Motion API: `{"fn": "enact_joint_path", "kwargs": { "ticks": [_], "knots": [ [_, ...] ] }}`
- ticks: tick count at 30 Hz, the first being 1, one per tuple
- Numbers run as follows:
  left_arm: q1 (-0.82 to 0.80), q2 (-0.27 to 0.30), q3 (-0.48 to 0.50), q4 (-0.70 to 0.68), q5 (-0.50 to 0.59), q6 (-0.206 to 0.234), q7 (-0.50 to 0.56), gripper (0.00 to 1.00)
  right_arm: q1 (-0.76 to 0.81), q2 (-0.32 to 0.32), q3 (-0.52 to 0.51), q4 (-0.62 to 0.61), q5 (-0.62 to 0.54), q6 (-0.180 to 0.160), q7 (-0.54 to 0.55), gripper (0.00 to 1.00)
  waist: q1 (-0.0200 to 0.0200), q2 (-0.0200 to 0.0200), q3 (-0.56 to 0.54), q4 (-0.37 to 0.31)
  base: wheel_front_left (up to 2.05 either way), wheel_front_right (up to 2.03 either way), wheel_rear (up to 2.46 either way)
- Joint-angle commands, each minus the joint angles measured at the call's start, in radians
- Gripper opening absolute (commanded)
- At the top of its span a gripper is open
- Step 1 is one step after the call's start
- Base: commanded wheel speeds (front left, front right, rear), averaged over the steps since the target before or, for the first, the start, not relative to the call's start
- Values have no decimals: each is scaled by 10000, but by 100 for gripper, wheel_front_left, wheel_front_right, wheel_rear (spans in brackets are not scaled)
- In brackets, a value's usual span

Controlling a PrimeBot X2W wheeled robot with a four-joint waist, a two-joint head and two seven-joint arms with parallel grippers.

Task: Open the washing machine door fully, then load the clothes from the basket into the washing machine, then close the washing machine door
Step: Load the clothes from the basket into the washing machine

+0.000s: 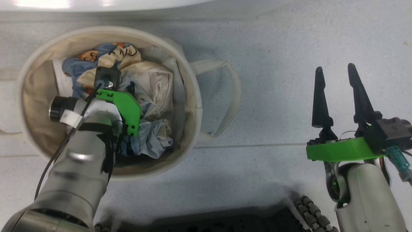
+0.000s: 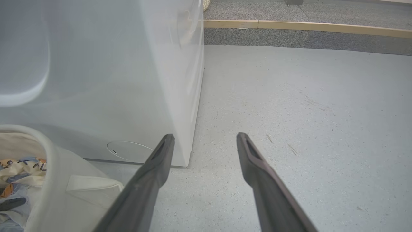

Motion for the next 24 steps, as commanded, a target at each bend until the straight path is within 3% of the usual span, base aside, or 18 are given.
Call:
{"fn": "enact_joint_path", "kwargs": {
  "ticks": [1, 9, 10, 21, 24],
  "knots": [
    [70, 298, 215, -55, -108, 6, -36, 100, 262, -26, 138, -344, -11, 4, -124, 100, -2, 0, 215, -39, 0, 0, 0],
    [-61, 177, -131, -53, -58, -334, 409, 100, 255, -26, 46, -485, -117, 4, -124, 100, -2, 0, 549, 25, 0, 0, 0],
    [-104, 168, -160, -53, -49, -327, 251, 0, 247, -26, 45, -494, -127, 4, -124, 100, -2, 0, 559, 48, 0, 0, 0],
    [48, 154, 399, -63, -758, 103, -1800, 0, 54, -26, 70, -402, -185, 4, -124, 100, -2, 0, -72, 504, 0, 0, 0],
    [268, 215, 699, -312, -1050, 2, -2125, 0, -8, -26, 119, -311, -88, 4, -124, 100, -2, 0, -476, 661, 0, 0, 0]
  ]
}}
